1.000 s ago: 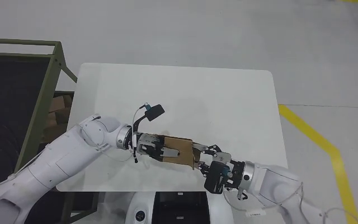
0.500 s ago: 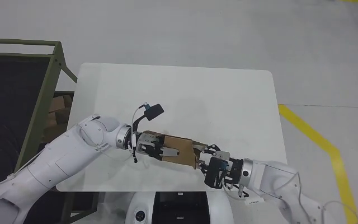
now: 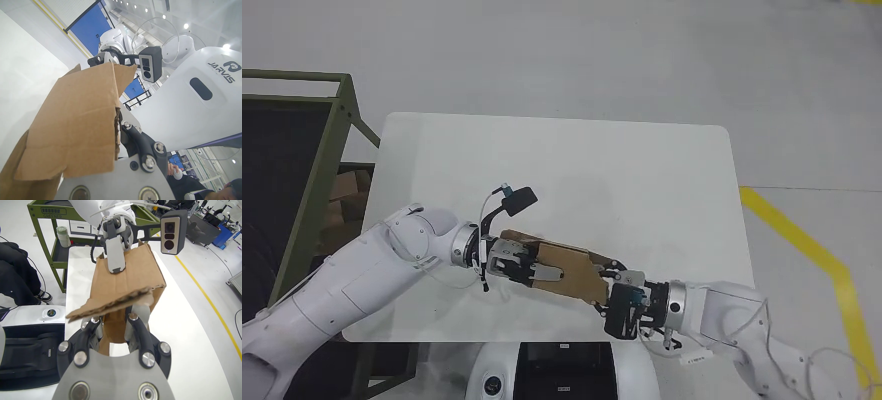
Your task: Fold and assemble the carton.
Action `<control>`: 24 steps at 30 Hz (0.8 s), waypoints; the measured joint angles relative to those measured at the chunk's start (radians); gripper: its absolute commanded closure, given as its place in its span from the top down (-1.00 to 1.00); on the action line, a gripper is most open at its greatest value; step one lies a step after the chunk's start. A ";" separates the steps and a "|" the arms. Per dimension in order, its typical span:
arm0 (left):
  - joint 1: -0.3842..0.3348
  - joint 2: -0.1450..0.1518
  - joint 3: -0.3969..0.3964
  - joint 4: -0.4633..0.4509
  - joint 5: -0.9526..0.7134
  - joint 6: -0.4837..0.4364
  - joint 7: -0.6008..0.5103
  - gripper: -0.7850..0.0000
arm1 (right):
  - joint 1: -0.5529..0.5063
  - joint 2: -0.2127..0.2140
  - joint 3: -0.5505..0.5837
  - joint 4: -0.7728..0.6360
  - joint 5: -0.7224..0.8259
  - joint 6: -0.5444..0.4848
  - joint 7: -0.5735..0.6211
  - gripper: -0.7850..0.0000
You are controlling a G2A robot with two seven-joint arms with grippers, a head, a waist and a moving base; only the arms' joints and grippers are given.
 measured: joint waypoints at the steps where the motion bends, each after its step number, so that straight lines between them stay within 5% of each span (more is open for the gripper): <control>1: -0.001 0.000 0.001 0.000 0.000 0.000 0.000 -1.00 | 0.003 0.000 -0.001 0.004 0.000 -0.003 -0.005 -0.44; 24: -0.017 0.012 0.032 -0.011 -0.011 -0.020 0.020 -1.00 | 0.060 -0.019 -0.047 0.057 -0.010 -0.020 -0.064 -0.46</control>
